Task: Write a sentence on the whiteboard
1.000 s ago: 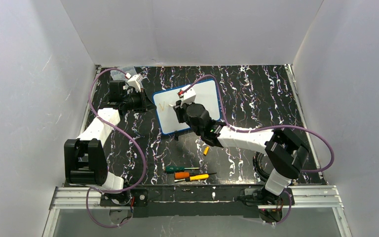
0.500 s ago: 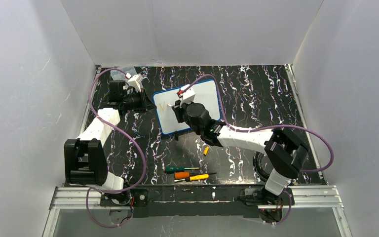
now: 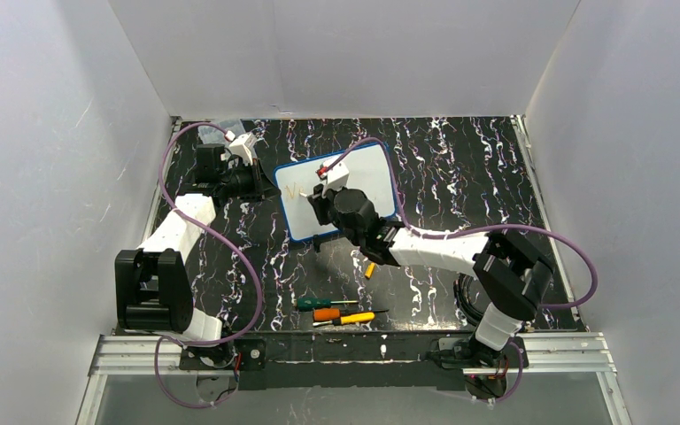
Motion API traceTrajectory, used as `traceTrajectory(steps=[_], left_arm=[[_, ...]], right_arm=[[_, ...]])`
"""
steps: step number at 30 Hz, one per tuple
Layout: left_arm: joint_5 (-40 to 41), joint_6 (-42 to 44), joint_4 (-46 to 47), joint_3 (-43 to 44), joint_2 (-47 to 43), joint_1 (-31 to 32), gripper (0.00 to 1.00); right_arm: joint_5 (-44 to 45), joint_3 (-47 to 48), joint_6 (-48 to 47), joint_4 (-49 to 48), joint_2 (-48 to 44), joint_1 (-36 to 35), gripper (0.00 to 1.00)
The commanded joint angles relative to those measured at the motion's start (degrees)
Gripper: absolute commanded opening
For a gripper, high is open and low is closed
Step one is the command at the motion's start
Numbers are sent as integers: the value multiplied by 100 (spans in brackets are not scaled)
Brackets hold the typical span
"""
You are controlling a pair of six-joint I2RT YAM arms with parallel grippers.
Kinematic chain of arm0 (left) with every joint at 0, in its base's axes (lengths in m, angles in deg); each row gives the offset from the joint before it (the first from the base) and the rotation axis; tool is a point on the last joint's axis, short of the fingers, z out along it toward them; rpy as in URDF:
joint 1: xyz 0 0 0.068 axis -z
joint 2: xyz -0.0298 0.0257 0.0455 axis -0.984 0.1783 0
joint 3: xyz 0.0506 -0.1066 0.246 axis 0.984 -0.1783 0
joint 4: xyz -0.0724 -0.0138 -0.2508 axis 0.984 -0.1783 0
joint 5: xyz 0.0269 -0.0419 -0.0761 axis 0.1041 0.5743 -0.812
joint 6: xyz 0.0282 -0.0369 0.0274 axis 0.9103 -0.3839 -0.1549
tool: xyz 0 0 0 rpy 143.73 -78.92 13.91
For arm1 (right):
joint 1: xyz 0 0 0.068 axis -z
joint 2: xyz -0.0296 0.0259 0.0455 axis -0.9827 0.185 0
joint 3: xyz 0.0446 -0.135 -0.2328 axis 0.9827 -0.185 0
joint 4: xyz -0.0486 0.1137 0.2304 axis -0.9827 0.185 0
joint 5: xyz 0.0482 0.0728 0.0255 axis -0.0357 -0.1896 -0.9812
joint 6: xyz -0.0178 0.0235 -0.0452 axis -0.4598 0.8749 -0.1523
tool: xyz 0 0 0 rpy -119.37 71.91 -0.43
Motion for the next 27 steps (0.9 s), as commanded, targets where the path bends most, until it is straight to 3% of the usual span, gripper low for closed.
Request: traceTrajectory(steps=[1, 19, 27], left_arm=[[-149, 19, -95, 53, -285, 40, 0], [-116, 25, -95, 36, -332, 40, 0], [-107, 26, -95, 38, -336, 40, 0]], right_arm=[[173, -124, 26, 9, -36, -30, 1], [963, -239, 9, 56, -266, -30, 1], [103, -378, -43, -187, -603, -31, 1]])
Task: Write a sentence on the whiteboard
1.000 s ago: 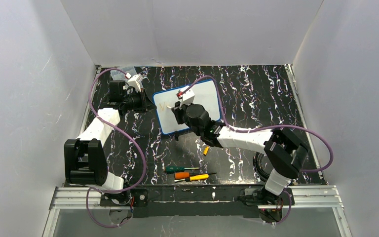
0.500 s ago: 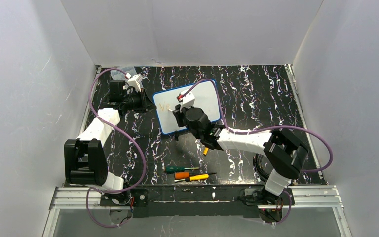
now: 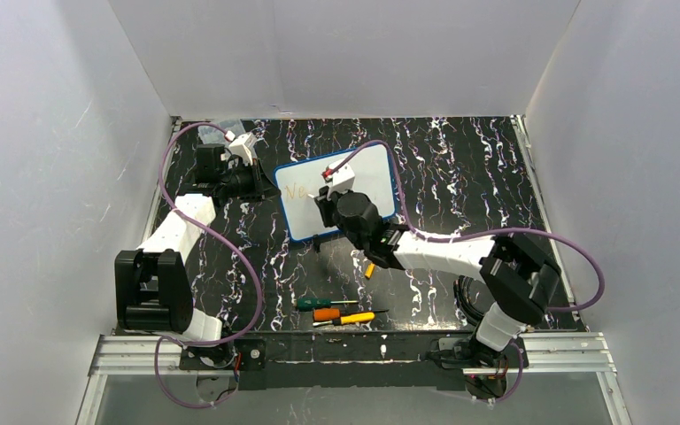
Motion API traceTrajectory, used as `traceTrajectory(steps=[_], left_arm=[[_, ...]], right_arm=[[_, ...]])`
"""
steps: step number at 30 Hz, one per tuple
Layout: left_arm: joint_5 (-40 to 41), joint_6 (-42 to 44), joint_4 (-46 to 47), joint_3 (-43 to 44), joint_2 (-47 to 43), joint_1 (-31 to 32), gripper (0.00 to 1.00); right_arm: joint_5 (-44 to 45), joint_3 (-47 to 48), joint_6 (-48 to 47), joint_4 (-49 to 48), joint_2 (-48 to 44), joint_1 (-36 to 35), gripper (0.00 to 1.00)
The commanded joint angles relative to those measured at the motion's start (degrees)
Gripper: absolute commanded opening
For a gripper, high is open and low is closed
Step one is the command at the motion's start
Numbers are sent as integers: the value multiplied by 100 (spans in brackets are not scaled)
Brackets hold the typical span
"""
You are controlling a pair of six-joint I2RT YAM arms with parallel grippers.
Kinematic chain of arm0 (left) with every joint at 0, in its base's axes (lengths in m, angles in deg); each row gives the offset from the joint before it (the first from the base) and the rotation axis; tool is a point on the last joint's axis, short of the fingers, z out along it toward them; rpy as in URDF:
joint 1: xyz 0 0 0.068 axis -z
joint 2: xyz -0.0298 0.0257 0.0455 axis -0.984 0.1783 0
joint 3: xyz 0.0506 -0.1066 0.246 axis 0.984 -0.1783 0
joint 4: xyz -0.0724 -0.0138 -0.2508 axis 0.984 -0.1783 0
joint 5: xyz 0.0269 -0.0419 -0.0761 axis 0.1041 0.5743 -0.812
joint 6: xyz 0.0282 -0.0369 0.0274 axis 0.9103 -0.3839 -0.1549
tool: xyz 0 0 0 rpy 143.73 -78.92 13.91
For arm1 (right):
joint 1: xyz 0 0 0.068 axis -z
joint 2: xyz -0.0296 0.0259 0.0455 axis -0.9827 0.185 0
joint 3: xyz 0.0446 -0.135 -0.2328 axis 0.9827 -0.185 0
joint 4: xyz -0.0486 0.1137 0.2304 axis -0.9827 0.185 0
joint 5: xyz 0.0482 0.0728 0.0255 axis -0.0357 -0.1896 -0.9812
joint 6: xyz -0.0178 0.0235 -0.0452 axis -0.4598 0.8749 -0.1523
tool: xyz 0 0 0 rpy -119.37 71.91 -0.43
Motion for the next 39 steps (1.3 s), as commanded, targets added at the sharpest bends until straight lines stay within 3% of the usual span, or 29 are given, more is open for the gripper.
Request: traceTrajectory(steps=[1, 19, 39], left_arm=[[-121, 25, -93, 44, -332, 40, 0], [-134, 30, -93, 44, -310, 40, 0], [-165, 30, -93, 49, -332, 40, 0]], right_arm=[[-386, -220, -70, -321, -554, 44, 1], [-60, 280, -490, -676, -96, 47, 1], [225, 203, -578, -680, 134, 47, 1]])
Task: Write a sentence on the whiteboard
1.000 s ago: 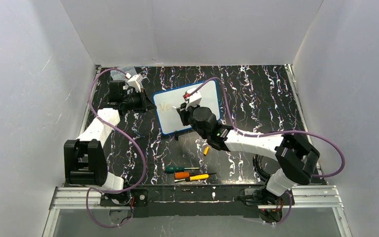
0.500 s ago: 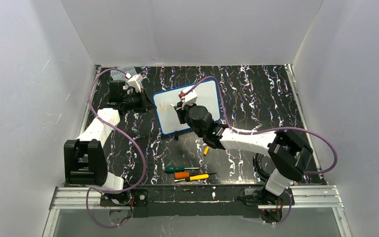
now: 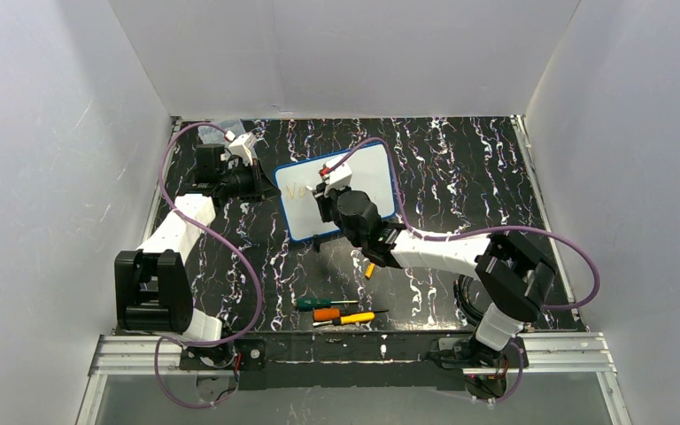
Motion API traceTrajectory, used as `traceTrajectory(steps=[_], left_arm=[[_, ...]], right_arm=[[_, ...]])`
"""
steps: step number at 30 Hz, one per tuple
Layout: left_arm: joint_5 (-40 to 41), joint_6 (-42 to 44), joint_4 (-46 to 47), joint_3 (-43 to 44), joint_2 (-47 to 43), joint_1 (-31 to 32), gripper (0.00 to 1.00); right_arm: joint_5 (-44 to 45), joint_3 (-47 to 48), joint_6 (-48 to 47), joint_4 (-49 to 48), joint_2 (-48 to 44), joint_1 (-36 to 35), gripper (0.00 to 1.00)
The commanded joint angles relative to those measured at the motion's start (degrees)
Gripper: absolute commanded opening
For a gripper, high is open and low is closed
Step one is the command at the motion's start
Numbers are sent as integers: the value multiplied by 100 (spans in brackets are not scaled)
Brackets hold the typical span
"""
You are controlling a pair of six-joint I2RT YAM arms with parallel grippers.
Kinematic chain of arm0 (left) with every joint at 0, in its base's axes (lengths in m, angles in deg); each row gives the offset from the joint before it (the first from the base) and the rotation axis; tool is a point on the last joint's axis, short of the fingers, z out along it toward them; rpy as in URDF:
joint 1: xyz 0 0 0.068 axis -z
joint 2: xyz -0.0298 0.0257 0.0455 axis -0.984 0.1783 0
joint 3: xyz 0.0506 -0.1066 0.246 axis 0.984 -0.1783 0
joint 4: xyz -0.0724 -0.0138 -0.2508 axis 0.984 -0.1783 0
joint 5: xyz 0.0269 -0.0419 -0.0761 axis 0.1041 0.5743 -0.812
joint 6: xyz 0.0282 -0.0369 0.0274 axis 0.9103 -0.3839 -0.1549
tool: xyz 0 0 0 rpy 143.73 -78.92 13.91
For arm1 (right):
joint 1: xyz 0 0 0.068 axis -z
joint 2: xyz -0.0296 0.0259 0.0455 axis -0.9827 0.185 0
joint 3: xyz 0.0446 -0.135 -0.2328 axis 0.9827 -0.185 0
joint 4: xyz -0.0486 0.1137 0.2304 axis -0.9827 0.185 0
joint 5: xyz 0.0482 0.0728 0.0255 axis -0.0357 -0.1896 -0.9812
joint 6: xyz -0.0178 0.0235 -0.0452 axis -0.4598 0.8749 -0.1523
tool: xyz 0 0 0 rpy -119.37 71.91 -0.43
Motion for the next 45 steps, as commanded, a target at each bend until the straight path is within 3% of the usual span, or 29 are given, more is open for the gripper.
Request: traceTrajectory(steps=[1, 15, 36, 45], left_arm=[[-143, 30, -58, 52, -311, 40, 0], [-140, 32, -58, 51, -337, 39, 0], [-167, 35, -58, 49, -363, 38, 0], [-158, 28, -58, 46, -361, 38, 0]], right_arm=[[202, 139, -107, -235, 58, 16, 1], [234, -612, 342, -8, -372, -19, 1], [536, 173, -140, -287, 1, -19, 1], [572, -168, 32, -193, -103, -19, 1]])
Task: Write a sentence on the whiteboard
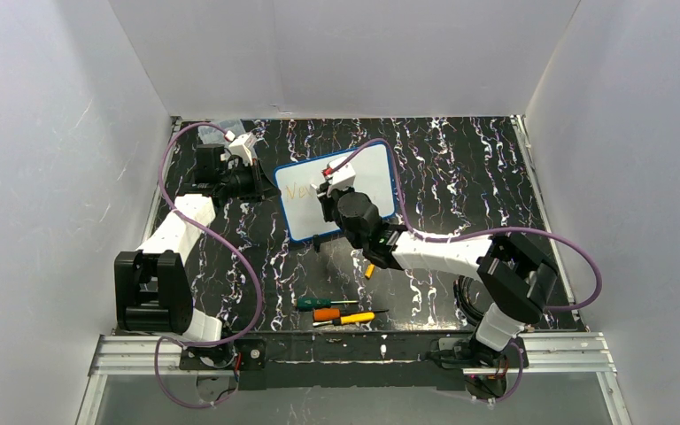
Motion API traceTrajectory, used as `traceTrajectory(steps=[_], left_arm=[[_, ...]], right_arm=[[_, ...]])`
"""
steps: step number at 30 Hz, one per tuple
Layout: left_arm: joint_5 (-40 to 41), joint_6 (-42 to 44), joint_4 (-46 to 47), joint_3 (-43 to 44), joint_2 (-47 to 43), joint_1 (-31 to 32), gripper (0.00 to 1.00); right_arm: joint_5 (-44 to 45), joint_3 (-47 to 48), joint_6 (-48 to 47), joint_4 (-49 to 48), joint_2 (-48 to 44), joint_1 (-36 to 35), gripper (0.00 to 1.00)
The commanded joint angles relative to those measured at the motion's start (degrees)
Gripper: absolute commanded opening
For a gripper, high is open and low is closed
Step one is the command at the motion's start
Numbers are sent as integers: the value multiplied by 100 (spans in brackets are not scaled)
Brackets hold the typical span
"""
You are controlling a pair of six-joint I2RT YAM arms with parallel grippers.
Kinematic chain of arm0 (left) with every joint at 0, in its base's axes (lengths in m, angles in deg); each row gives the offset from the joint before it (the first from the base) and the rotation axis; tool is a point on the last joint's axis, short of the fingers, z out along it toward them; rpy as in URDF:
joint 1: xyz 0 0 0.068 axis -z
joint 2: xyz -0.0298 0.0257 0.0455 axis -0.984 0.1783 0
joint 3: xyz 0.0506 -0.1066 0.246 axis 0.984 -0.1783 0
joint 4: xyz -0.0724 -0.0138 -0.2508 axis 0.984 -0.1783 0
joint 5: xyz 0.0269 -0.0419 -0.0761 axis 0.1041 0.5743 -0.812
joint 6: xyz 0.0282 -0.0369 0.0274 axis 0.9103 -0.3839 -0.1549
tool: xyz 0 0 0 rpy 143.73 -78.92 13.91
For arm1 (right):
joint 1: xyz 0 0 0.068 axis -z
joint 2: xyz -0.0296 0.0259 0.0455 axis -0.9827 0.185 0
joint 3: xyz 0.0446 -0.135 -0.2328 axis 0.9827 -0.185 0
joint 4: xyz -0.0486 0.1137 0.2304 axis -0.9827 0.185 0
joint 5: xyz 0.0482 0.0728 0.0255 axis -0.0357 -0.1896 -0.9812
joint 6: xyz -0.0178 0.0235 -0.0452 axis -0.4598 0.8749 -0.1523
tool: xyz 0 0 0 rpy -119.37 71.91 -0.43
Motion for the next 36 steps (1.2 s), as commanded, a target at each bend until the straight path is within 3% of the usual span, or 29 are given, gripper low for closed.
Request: traceTrajectory(steps=[1, 13, 36], left_arm=[[-157, 24, -38, 48, -343, 38, 0], [-145, 28, -38, 36, -347, 38, 0], [-158, 41, -38, 44, -360, 38, 0]], right_arm=[[195, -158, 67, -156, -69, 18, 1], [290, -606, 327, -34, -289, 9, 1], [576, 141, -70, -346, 84, 18, 1]])
